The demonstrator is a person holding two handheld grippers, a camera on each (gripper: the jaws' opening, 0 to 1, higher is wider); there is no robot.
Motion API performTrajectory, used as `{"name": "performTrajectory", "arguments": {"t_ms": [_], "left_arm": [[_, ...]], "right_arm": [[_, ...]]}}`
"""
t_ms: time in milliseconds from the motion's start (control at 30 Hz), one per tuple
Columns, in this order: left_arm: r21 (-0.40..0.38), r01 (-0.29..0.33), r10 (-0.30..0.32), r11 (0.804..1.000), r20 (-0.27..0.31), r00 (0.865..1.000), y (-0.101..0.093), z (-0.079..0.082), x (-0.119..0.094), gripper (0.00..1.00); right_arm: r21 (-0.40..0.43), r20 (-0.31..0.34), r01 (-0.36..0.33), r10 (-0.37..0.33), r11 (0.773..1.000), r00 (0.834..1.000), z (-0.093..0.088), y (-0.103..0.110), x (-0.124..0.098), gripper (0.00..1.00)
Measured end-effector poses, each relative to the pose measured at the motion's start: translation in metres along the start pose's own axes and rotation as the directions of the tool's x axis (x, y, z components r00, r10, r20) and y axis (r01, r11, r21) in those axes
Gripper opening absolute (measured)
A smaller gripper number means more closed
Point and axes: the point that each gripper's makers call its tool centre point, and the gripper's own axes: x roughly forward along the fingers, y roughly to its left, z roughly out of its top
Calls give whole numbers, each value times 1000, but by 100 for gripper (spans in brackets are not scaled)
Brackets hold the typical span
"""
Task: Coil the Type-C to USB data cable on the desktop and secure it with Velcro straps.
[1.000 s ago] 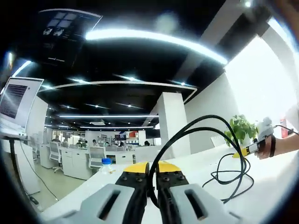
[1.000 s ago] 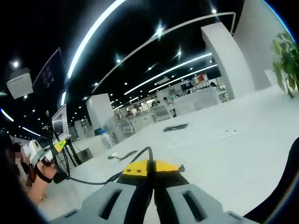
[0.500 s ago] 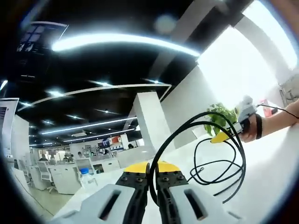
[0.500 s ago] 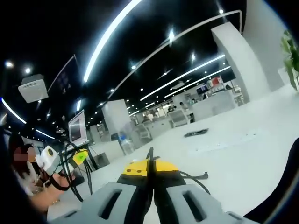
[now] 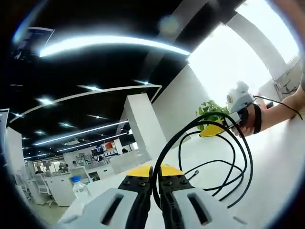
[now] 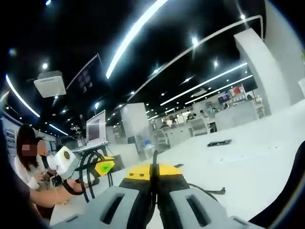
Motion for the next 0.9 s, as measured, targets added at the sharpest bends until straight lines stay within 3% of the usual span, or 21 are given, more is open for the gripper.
{"name": "performTrajectory", "arguments": {"t_ms": [233,467,500,600,900], "left_arm": [[32,19,-19,999,17,1000,-6,8,-1,5],[49,-31,29,998,51,998,8,21,-7,6],[23,-43,41,999,67,997,15,24,-8,6],[20,-31,30,999,60,998,9,20,-5,6],[84,13,-15,996,21,1000,-9,12,-1,5]], "right_arm": [[-34,8,-11,12,999,1000,1,5,2,2],[-31,-13,1,-2,1000,1000,-8,-1,4,2],[-26,-15,2,-2,1000,1000,-8,-1,4,2],[18,-6,-21,22,1000,1000,-8,3,4,2],[-10,-38,-56,56,998,998,-16,16,7,2]]}}
